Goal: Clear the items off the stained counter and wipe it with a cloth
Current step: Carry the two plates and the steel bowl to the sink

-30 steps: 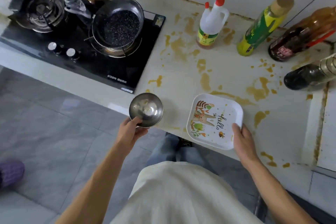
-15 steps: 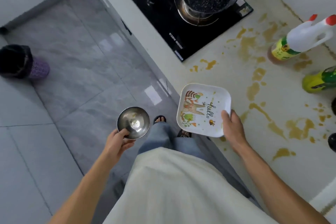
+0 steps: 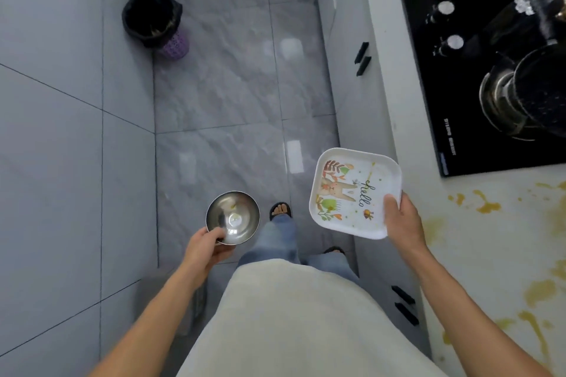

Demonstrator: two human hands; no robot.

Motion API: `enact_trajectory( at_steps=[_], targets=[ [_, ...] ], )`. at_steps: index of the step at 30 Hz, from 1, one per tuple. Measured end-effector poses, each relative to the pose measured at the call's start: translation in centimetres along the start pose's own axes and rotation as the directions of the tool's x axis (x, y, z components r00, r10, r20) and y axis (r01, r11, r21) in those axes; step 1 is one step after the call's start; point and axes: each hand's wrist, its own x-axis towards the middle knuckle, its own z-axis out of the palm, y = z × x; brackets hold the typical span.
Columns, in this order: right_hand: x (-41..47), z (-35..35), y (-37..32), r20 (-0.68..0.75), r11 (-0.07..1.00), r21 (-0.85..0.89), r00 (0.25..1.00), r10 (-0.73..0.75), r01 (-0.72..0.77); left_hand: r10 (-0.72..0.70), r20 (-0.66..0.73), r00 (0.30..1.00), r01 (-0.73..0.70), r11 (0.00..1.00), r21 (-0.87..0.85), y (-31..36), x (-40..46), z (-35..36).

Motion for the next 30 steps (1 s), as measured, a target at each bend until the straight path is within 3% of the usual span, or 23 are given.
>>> enact_trajectory(
  at_steps=[16, 22, 30],
  targets=[
    [10.5, 3.9, -11.2, -0.040, 0.999, -0.014, 0.998, 0.048, -0.049, 0.132, 0.106, 0.985, -0.125, 0.989, -0.074, 24.2, 8.2, 4.8],
    [18.5, 6.5, -20.5, 0.030, 0.999, -0.024, 0.999, 0.035, -0.034, 0.094, 0.017, 0.995, -0.092, 0.992, -0.090, 30.5, 10.8, 4.8],
    [26.8, 12.9, -36.5, 0.142, 0.993, -0.046, 0.985, -0.099, 0.107, 0.001, -0.073, 0.997, -0.015, 0.980, -0.197, 35.1, 13.5, 2.6]
  ],
)
